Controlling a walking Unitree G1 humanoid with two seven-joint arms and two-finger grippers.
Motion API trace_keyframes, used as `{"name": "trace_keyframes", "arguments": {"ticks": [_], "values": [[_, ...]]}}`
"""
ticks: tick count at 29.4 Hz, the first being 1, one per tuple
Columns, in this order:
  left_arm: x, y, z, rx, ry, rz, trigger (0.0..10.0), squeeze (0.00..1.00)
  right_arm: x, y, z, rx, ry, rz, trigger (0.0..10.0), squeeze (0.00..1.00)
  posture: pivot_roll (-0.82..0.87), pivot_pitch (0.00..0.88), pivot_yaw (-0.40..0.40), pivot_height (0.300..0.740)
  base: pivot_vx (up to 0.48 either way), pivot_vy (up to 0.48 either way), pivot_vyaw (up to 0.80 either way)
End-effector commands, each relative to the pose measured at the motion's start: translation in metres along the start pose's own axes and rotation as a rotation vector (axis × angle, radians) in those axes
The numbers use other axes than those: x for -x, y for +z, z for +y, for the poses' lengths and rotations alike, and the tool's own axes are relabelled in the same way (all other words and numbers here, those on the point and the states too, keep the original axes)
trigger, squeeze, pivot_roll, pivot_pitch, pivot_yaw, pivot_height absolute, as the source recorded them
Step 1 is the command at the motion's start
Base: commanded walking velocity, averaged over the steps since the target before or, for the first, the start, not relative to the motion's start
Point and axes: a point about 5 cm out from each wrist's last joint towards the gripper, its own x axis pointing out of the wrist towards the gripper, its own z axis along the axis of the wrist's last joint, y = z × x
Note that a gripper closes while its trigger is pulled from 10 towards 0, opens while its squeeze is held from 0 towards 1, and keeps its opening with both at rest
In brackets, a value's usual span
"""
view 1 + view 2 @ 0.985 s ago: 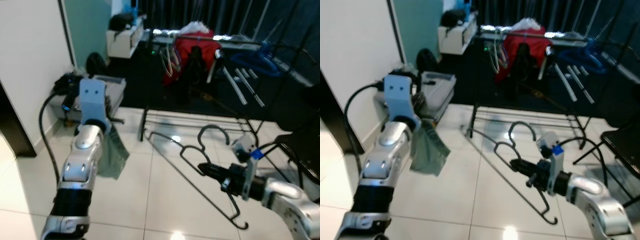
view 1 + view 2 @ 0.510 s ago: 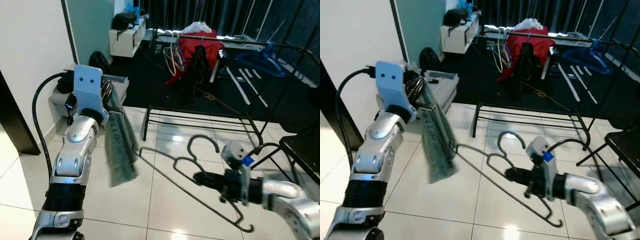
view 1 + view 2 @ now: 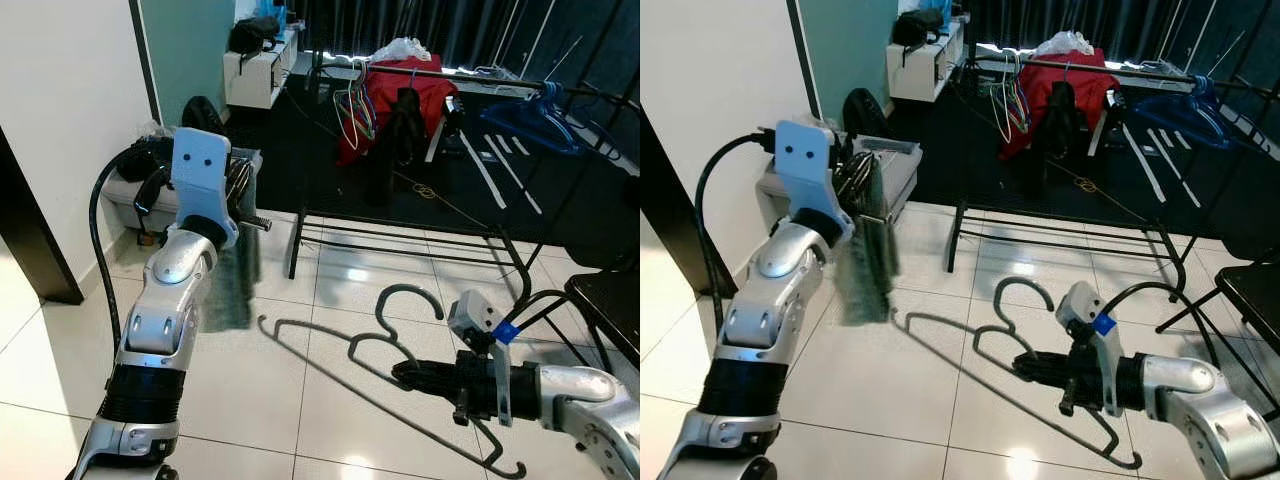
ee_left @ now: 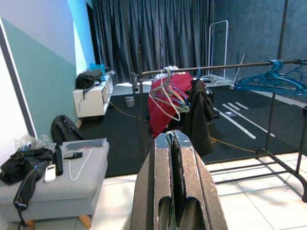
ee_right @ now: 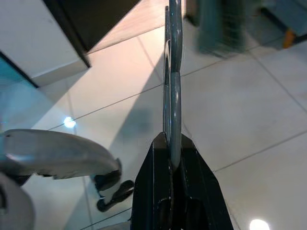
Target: Hang hanger
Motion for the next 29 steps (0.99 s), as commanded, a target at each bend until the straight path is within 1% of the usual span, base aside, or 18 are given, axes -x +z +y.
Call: {"name": "trace_keyframes", "arguments": {"ticks": [1, 7, 11, 13, 15, 21, 29], "values": [[-0.003, 0.009, -0.004, 0.003, -0.026, -0.041, 10.0, 0.0, 0.002, 0.002, 0.003, 0.006, 0.015, 0.006, 10.0, 0.0, -0.03, 0.046, -0.051, 0.74, 0.0, 0.0, 0.0], [-0.005, 0.013, -0.006, 0.009, -0.039, -0.057, 10.0, 0.0, 0.006, 0.002, -0.002, 0.015, -0.02, 0.006, 10.0, 0.0, -0.03, 0.047, -0.05, 0.74, 0.0, 0.0, 0.0], [-0.003, 0.014, -0.008, 0.015, -0.05, -0.061, 10.0, 0.0, 0.012, 0.007, 0.0, 0.013, -0.004, -0.01, 10.0, 0.0, -0.03, 0.048, -0.052, 0.74, 0.0, 0.0, 0.0], [-0.003, 0.014, -0.008, 0.015, -0.05, -0.061, 10.0, 0.0, 0.012, 0.007, 0.0, 0.013, -0.004, -0.01, 10.0, 0.0, -0.03, 0.048, -0.052, 0.74, 0.0, 0.0, 0.0], [-0.003, 0.012, -0.009, 0.012, -0.056, -0.056, 10.0, 0.0, 0.021, 0.01, -0.002, 0.025, -0.026, -0.007, 10.0, 0.0, -0.03, 0.045, -0.053, 0.74, 0.0, 0.0, 0.0], [-0.003, 0.012, -0.011, 0.01, -0.07, -0.066, 10.0, 0.0, 0.031, 0.008, -0.007, 0.028, -0.071, 0.01, 10.0, 0.0, -0.04, 0.036, -0.05, 0.74, 0.0, 0.0, 0.0], [-0.004, 0.015, -0.011, 0.013, -0.074, -0.075, 10.0, 0.0, 0.031, 0.006, -0.009, 0.027, -0.088, 0.019, 10.0, 0.0, -0.04, 0.032, -0.049, 0.74, 0.0, 0.0, 0.0]]}}
